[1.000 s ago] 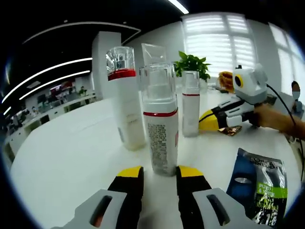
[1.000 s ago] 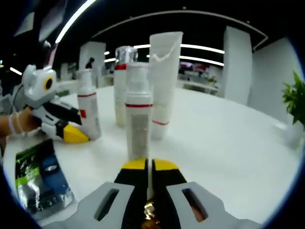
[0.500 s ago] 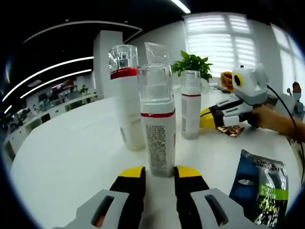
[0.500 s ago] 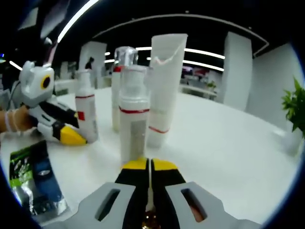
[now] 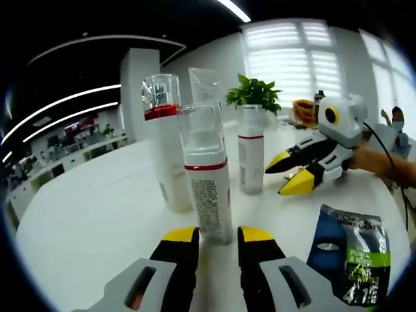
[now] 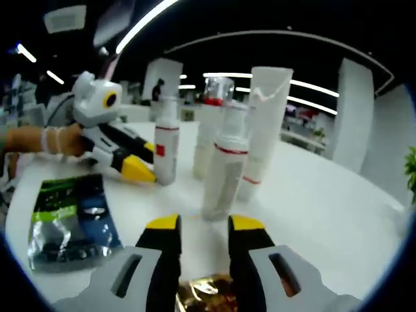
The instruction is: Arrange the skincare products in the storage area until every visible bottle or jar stands upright without overlapping.
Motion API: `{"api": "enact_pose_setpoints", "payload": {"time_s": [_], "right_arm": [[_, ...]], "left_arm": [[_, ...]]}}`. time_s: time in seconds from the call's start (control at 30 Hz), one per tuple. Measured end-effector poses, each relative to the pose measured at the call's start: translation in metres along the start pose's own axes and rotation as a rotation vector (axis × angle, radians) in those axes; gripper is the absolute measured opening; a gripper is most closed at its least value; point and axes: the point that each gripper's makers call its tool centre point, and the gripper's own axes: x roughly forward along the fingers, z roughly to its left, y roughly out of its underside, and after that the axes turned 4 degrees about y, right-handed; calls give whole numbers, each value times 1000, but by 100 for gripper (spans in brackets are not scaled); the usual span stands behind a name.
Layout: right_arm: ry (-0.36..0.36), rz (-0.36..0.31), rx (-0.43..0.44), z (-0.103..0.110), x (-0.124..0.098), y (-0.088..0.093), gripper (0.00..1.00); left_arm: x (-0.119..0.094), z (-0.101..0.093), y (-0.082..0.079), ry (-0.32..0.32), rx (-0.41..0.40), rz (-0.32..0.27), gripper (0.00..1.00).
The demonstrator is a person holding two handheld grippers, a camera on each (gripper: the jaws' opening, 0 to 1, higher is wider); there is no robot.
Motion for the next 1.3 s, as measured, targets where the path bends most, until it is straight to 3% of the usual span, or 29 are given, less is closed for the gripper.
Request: {"api": "enact_pose_setpoints", "payload": {"time_s": [0.1, 0.57, 0.7, 0.83, 0.97, 1.2, 1.3], "right_arm": [[4, -8, -23, 1, 7, -4, 22], [38, -12, 28, -5, 34, -11, 25], [92, -18, 70, -11, 37, -14, 29], [142, -23, 123, -19, 41, -16, 25], [135, -19, 150, -16, 45, -15, 22], [117, 9, 153, -7, 50, -13, 34], [139, 16, 165, -9, 54, -13, 30]], "left_arm": [[3, -3, -1, 2, 10, 1, 24], [15, 1, -4, -9, -3, -7, 24], [12, 1, 1, -14, -3, 6, 24], [9, -2, 0, -9, -9, -1, 24], [11, -3, -1, -10, 4, -4, 22], [18, -9, -5, 25, 4, -23, 21], [21, -9, -7, 41, -3, -30, 21]]}}
